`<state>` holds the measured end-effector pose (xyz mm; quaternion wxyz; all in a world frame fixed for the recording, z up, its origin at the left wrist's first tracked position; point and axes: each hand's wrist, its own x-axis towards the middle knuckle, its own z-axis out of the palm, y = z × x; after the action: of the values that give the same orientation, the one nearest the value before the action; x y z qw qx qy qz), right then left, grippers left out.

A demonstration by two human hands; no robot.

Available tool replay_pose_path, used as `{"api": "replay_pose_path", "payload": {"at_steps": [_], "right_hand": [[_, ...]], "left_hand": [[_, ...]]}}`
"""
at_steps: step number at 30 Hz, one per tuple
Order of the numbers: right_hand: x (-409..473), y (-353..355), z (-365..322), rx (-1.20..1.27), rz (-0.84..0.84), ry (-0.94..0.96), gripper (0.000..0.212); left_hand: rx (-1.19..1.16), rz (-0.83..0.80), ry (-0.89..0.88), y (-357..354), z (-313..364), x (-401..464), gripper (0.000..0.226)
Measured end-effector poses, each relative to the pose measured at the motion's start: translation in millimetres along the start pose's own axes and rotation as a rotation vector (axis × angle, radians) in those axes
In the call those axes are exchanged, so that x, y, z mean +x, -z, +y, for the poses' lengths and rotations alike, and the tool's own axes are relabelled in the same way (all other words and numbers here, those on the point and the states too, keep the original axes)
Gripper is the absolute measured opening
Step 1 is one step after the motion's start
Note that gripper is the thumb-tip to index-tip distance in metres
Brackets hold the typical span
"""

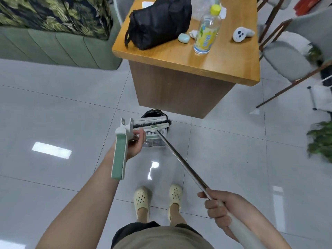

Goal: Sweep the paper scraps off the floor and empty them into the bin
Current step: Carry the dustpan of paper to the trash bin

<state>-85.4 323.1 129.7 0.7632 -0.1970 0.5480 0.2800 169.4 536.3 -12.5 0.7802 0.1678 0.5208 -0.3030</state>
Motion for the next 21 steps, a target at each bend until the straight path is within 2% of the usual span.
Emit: {"api": "replay_pose_path", "payload": {"at_steps": [2,3,6,8,9,11,14,16,18,21], "right_hand": [[0.8,0.4,1.4,0.004,0.0,0.014,0.032],[1.3,0.8,2.1,0.007,0.002,0.019,0.033],[2.6,3.4,3.9,0.024,-0.003,0.018,0.033],[2.2,4.7,4.5,0.05,-0.016,0.011,0.031],[1.6,5.7,5.0,0.061,-0.02,0.007,0.03],[1.4,6.6,6.0,0.069,-0.024,0.004,0.028],[-0.7,8.5,6.5,0.084,-0.039,0.003,0.029],[-6.0,11.4,5.0,0.105,-0.054,-0.004,0.027],[-13.2,15.8,3.5,0.14,-0.076,-0.014,0.024],[-25.2,24.5,3.2,0.208,-0.138,-0.037,0.022]], "left_hand": [[0.038,-0.09,0.116,2.8,-3.6,-3.7,0.008],[0.002,-0.101,0.192,4.9,-5.7,-9.5,0.012],[-0.062,-0.083,0.194,-2.9,-6.8,-15.1,0.053],[-0.101,-0.132,0.181,-11.8,-10.7,-24.7,0.071],[-0.081,-0.107,0.16,-14.5,-11.5,-29.2,0.074],[-0.058,-0.068,0.134,-17.9,-12.2,-34.4,0.071],[0.002,-0.095,0.113,-23.5,-20.3,-48.5,0.03],[0.037,-0.102,0.127,-24.1,-26.9,-57.4,0.019],[0.077,-0.108,0.135,-20.7,-32.4,-66.5,0.026],[0.251,-0.122,0.148,-13.9,-35.8,-78.1,0.058]]}}
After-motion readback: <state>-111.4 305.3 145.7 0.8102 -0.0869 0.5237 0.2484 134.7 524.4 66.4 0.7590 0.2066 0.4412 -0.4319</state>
